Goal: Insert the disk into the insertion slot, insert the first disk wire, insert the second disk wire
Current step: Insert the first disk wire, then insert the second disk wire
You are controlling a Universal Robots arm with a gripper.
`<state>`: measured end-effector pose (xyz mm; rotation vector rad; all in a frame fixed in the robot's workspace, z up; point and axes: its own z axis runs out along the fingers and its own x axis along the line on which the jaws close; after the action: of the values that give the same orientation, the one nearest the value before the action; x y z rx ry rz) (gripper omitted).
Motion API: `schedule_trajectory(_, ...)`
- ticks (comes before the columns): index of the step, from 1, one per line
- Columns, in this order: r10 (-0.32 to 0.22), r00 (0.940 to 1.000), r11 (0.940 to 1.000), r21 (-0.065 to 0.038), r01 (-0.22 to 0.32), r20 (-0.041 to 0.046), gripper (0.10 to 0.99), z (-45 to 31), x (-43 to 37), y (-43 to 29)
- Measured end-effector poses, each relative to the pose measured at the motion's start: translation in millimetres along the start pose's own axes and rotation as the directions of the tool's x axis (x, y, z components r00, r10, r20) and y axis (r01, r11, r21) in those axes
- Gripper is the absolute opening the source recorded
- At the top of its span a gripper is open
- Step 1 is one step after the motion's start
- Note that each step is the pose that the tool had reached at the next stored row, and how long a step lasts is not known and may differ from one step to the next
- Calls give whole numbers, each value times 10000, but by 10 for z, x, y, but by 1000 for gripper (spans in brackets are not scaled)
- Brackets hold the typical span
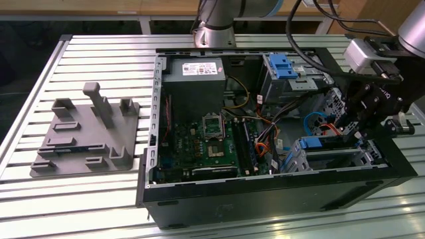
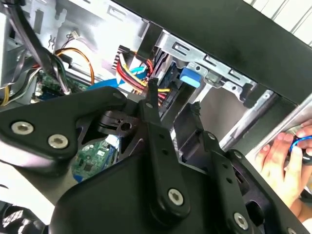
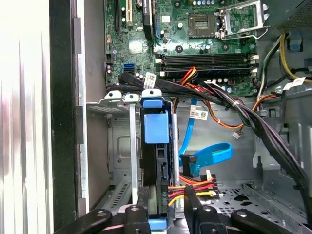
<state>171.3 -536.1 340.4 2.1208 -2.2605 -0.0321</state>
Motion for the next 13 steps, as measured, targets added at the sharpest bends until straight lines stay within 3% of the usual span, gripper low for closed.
schedule_trajectory(4,74,10000,10000,0,-74,-12,416,-110,-32,7)
schedule_trajectory(8,130,9999,9999,1,-130,-29,416,-273,-46,15)
schedule_trajectory(13,133,9999,9999,0,-133,-29,416,-295,-58,17)
